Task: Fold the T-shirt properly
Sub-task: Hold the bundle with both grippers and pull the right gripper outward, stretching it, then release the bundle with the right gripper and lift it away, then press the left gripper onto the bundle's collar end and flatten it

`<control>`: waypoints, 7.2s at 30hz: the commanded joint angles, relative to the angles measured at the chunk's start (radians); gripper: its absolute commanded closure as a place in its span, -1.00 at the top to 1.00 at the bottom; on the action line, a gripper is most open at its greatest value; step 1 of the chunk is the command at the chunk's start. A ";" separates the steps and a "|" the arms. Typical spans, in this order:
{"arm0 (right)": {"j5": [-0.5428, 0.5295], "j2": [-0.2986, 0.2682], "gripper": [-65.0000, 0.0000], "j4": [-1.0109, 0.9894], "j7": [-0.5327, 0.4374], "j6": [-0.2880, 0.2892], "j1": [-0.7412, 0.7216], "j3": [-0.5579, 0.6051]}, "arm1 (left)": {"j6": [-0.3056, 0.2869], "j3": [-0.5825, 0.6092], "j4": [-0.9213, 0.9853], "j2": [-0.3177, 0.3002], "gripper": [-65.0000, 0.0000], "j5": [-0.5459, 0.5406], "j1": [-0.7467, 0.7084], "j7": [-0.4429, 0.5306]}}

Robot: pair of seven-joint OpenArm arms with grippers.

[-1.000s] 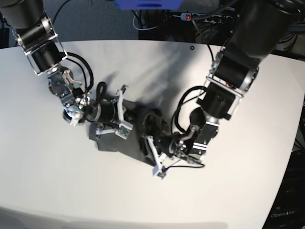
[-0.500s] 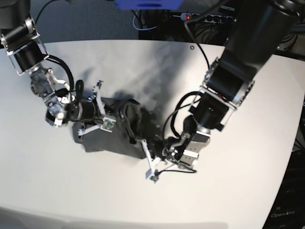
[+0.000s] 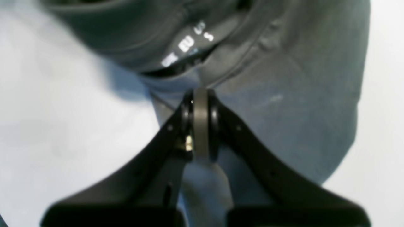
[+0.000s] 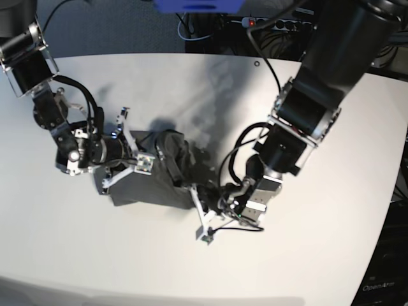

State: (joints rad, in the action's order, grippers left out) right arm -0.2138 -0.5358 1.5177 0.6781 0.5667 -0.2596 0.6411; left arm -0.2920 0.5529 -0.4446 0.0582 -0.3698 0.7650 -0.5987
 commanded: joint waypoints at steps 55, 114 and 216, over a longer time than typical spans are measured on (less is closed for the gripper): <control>0.124 -0.088 -1.00 0.327 0.075 -0.004 0.360 -0.482 | -0.200 0.060 -0.184 -0.002 -0.94 -0.004 -0.048 -0.172; 0.423 0.102 -1.00 -0.093 -0.352 0.126 0.285 -0.439 | -0.197 0.164 0.097 0.071 -0.94 -0.013 0.072 0.144; 0.574 0.211 -1.00 0.346 -0.065 0.128 0.501 -0.439 | -0.406 0.220 -0.165 0.099 -0.94 0.361 -0.023 -0.060</control>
State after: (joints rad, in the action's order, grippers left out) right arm 0.3603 -0.3161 1.8412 0.6209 0.6895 0.2481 0.2050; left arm -0.6952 0.7708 -0.6022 0.1429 -0.0029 0.7231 -0.6567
